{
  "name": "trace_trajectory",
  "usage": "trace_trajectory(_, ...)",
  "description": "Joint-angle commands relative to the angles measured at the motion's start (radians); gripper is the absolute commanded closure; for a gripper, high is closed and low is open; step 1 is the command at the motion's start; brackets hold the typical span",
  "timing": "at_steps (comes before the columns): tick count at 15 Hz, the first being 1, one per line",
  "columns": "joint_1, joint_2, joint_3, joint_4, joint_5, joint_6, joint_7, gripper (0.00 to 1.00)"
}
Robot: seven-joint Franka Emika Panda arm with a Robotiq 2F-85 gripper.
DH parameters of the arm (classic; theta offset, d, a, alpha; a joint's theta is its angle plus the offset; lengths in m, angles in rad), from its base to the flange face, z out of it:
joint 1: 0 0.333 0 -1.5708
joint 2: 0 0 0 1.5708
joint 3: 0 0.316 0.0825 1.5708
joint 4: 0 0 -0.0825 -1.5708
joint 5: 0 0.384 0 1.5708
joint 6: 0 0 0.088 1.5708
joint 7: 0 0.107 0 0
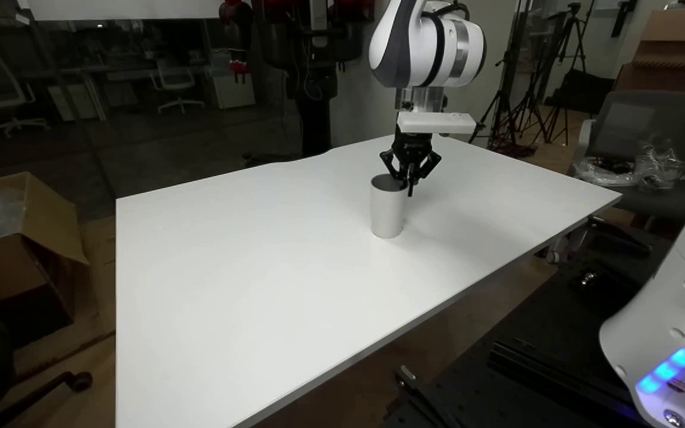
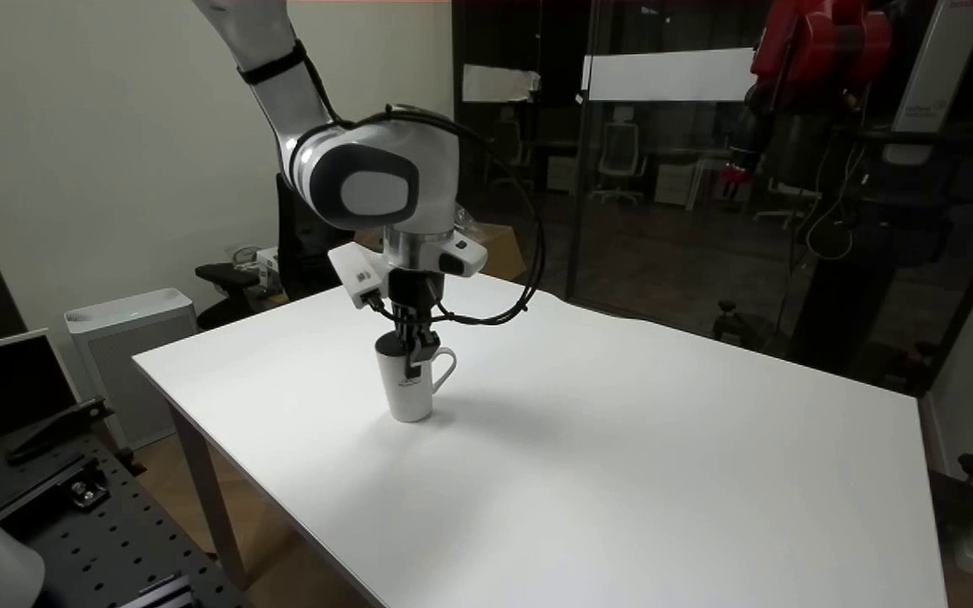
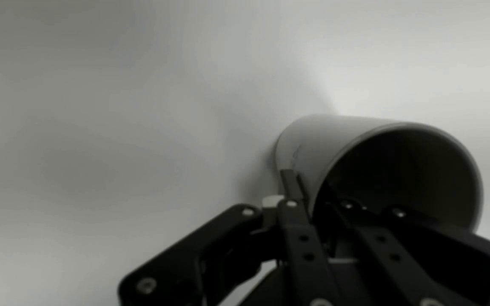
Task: Move the cup towards you
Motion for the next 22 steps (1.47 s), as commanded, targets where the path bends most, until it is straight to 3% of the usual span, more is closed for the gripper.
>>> trace_trajectory(1,-0.063,-0.047,0.063,-0.035,0.088,-0.024,-0.138,0.63)
trace_trajectory(6,-0.033,-0.006,0.084,0.037,0.019,-0.167,-0.252,0.31)
trace_trajectory(8,-0.03,-0.011,0.075,0.015,0.029,-0.141,-0.24,0.17)
trace_trajectory(9,-0.025,-0.01,0.077,0.019,0.028,-0.145,-0.241,0.34)
trace_trajectory(12,-0.028,-0.008,0.075,0.017,0.028,-0.144,-0.242,0.17)
trace_trajectory(18,-0.029,-0.007,0.075,0.017,0.028,-0.144,-0.242,0.17)
trace_trajectory(19,-0.029,-0.007,0.075,0.017,0.028,-0.144,-0.242,0.04)
trace_trajectory(22,-0.001,-0.054,0.057,-0.007,-0.015,-0.1,-0.191,0.0)
